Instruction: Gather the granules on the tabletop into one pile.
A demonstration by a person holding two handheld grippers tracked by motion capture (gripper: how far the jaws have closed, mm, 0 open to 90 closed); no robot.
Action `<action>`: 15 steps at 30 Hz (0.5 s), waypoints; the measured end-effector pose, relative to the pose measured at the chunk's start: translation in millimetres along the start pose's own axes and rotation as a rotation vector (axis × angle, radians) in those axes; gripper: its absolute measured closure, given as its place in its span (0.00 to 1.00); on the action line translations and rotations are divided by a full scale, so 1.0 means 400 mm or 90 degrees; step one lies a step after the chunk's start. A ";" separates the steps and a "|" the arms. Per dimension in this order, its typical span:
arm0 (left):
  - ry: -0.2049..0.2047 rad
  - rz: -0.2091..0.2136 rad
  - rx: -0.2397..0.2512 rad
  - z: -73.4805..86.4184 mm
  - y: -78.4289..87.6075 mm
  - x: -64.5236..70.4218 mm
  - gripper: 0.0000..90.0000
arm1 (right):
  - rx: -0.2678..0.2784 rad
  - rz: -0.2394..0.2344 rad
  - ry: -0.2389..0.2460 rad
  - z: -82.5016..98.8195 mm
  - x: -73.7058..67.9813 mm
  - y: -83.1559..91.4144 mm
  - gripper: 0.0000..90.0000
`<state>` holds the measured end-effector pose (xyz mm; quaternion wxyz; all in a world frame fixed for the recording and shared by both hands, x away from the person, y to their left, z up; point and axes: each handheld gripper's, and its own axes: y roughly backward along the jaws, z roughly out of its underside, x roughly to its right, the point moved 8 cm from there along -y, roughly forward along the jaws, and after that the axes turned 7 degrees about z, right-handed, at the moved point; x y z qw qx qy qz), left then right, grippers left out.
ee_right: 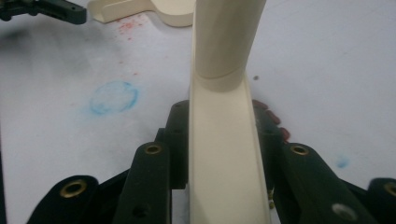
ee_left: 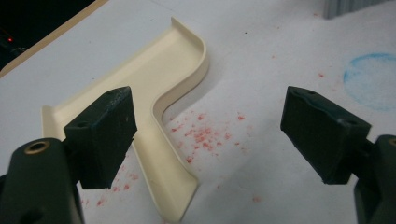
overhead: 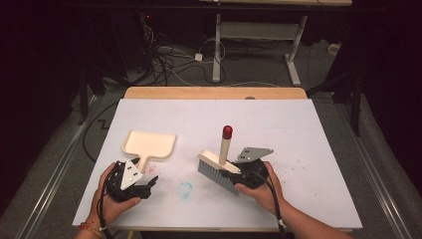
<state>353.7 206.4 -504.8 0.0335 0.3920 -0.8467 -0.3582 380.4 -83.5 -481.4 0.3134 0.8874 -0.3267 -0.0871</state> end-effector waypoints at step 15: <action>-0.008 0.008 -0.017 0.002 -0.009 0.012 0.20 | 0.063 0.044 -0.015 -0.045 0.093 0.090 0.75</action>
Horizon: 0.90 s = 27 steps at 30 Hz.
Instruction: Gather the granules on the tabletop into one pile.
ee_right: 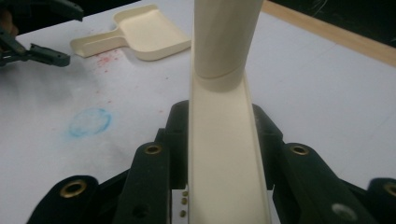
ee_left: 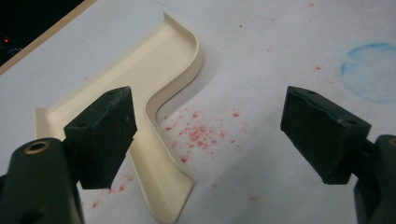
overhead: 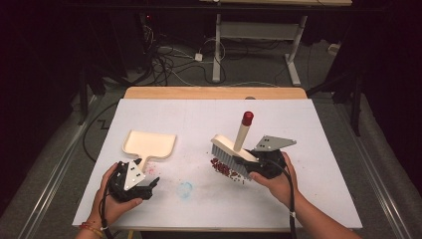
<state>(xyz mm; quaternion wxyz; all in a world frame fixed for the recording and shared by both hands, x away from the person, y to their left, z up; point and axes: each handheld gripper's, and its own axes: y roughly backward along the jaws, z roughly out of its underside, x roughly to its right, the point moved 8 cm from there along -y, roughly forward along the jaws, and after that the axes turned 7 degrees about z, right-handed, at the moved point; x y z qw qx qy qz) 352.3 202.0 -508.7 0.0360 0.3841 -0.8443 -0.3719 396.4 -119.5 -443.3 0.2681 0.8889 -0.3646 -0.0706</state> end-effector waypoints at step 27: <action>-0.003 0.019 0.006 -0.014 -0.001 0.017 0.20 | -0.062 0.117 0.104 0.060 0.037 -0.076 0.75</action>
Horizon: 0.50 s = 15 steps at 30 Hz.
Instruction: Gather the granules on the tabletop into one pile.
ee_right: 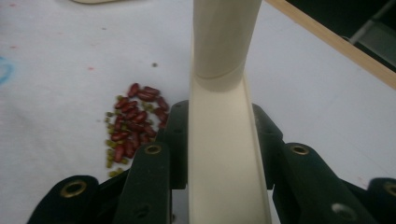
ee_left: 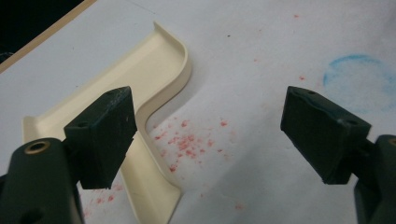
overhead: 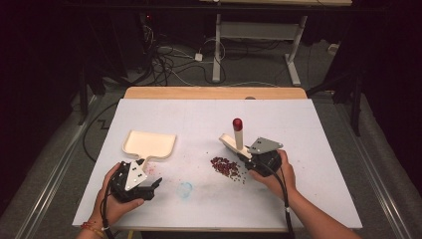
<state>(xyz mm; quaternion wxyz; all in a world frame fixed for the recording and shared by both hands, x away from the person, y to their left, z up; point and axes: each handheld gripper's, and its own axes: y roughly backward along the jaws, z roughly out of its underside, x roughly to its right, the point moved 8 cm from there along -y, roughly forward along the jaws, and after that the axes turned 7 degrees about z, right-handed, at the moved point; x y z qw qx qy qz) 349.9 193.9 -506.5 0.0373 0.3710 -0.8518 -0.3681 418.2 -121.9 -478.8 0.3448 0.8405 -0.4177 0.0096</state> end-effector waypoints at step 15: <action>0.016 0.008 0.006 -0.006 -0.008 -0.002 0.20 | 0.088 -0.091 0.047 -0.081 0.019 -0.015 0.75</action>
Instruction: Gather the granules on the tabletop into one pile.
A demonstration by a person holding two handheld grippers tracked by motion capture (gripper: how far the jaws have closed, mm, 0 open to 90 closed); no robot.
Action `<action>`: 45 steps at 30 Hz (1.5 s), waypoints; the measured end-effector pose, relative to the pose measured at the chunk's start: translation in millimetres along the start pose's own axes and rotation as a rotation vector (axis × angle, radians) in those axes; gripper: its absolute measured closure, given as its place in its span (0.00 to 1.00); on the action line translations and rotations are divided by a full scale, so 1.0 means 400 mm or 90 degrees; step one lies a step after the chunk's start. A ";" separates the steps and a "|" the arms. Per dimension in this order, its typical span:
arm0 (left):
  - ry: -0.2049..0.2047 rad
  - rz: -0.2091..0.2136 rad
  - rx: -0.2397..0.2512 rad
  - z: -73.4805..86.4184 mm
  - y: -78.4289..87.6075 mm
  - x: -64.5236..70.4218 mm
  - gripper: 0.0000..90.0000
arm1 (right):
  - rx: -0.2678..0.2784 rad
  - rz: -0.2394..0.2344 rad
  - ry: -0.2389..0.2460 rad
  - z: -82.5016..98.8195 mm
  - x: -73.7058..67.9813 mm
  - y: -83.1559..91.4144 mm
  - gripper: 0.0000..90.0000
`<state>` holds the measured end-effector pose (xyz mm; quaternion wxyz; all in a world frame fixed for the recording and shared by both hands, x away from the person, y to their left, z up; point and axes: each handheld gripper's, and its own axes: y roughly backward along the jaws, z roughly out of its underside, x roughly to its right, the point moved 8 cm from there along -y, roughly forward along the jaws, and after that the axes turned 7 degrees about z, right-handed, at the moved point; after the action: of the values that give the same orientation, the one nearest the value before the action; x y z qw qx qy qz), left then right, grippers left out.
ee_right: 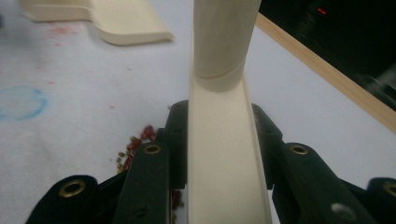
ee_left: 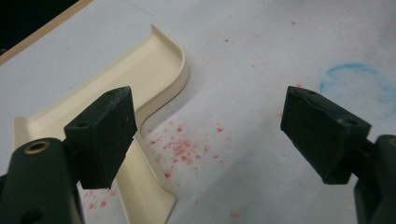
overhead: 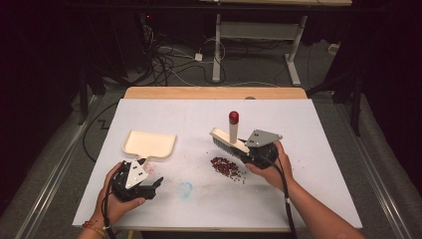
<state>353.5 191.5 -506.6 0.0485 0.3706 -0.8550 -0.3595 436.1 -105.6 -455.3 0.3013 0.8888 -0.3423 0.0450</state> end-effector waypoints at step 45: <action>-0.018 0.025 -0.011 0.003 -0.007 0.015 0.20 | 0.032 -0.052 0.074 0.044 0.035 0.143 0.75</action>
<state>350.5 186.6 -510.5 0.0462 0.3482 -0.8596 -0.3710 407.9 -157.2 -436.8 0.2999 0.9052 -0.2864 0.0927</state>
